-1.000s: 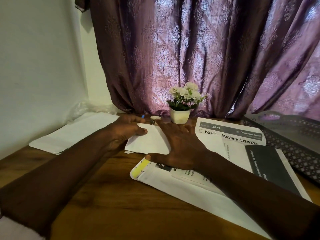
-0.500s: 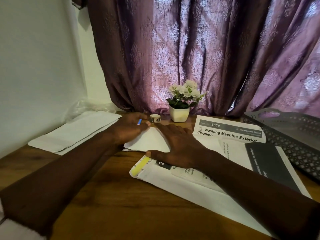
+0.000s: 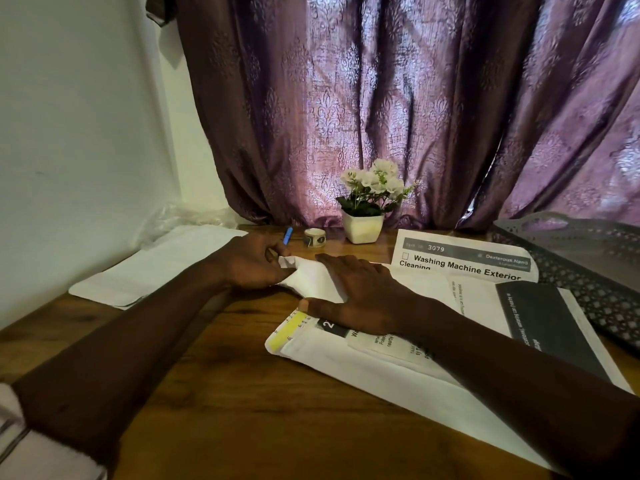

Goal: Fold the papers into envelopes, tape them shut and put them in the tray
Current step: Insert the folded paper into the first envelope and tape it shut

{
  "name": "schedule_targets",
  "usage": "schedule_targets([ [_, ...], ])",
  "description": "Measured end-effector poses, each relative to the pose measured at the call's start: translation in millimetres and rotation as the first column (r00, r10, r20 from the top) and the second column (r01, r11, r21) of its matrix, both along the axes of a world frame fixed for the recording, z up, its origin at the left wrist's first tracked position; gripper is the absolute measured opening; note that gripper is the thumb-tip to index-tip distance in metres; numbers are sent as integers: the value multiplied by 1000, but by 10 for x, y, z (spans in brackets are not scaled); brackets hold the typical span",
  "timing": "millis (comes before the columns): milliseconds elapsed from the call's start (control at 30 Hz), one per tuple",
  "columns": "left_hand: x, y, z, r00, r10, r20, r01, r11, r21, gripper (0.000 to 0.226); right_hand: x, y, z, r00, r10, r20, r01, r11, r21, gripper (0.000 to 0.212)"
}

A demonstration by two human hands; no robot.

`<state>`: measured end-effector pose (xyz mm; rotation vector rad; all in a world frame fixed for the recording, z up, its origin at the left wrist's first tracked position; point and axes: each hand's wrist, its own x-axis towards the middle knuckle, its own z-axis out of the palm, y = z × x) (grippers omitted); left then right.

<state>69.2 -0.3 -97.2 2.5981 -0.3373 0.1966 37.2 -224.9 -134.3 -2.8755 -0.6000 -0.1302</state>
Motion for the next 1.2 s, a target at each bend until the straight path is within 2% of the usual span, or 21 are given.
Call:
schedule_targets([
  [167,4,-22,13,990,139,-8,-139,989,48,48,-25,17,25,997,22,78,-22,1000,-4,106],
  [333,18,-28,-22,982,183,-35,-184,982,-33,30,-65,27,45,971,50,233,-57,998,26,103],
  [367,28,-20,-44,981,185,-61,-190,977,-93,25,-71,24,47,965,53,258,-66,997,41,103],
  [433,27,18,-57,979,131,-154,-173,935,-308,18,-76,23,54,957,58,283,-78,995,59,105],
  [533,38,117,-35,963,-8,-270,-159,790,-592,15,-64,13,54,957,50,286,-65,997,44,106],
  [733,54,261,-34,920,-239,-310,-126,568,-813,24,-29,6,34,960,103,260,-126,989,73,106],
  [800,59,269,-43,909,-276,-312,-139,506,-851,30,-18,-4,23,967,101,234,-122,990,75,107],
  [933,68,128,-65,904,-288,-316,-158,462,-873,32,-10,-9,15,977,89,192,-103,993,62,107],
  [1100,23,-143,-87,933,-246,-263,-116,486,-866,35,-19,-8,4,974,108,197,-125,989,74,105],
  [1200,-6,-252,-100,960,-177,-217,-115,458,-882,31,-15,-5,4,977,105,184,-121,989,80,107],
])
